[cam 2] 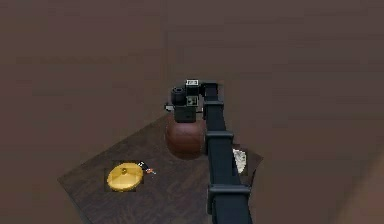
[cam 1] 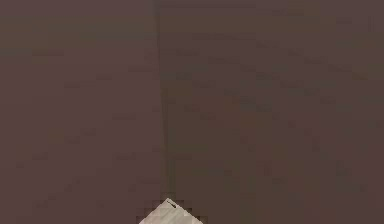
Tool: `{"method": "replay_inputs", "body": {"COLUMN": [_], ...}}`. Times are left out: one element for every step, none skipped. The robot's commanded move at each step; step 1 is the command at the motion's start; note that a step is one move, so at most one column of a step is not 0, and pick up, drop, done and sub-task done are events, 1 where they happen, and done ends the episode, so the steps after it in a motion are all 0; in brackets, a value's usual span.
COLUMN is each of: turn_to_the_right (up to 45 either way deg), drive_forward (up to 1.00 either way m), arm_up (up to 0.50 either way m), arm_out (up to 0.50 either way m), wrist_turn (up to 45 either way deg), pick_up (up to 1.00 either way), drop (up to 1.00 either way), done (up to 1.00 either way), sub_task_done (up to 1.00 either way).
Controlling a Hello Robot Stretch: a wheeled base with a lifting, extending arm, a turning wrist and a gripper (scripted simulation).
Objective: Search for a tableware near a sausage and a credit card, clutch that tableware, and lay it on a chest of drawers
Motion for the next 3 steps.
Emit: {"method": "replay_inputs", "body": {"turn_to_the_right": [0.0, 0.0, 0.0], "drive_forward": [0.00, 0.00, 0.00], "arm_up": [0.10, 0.00, 0.00], "arm_out": [0.00, -0.08, 0.00], "wrist_turn": [0.0, 0.0, 0.0], "pick_up": [0.00, 0.00, 0.00], "drop": [0.00, 0.00, 0.00], "done": [0.00, 0.00, 1.00], "sub_task_done": [0.00, 0.00, 0.00]}}
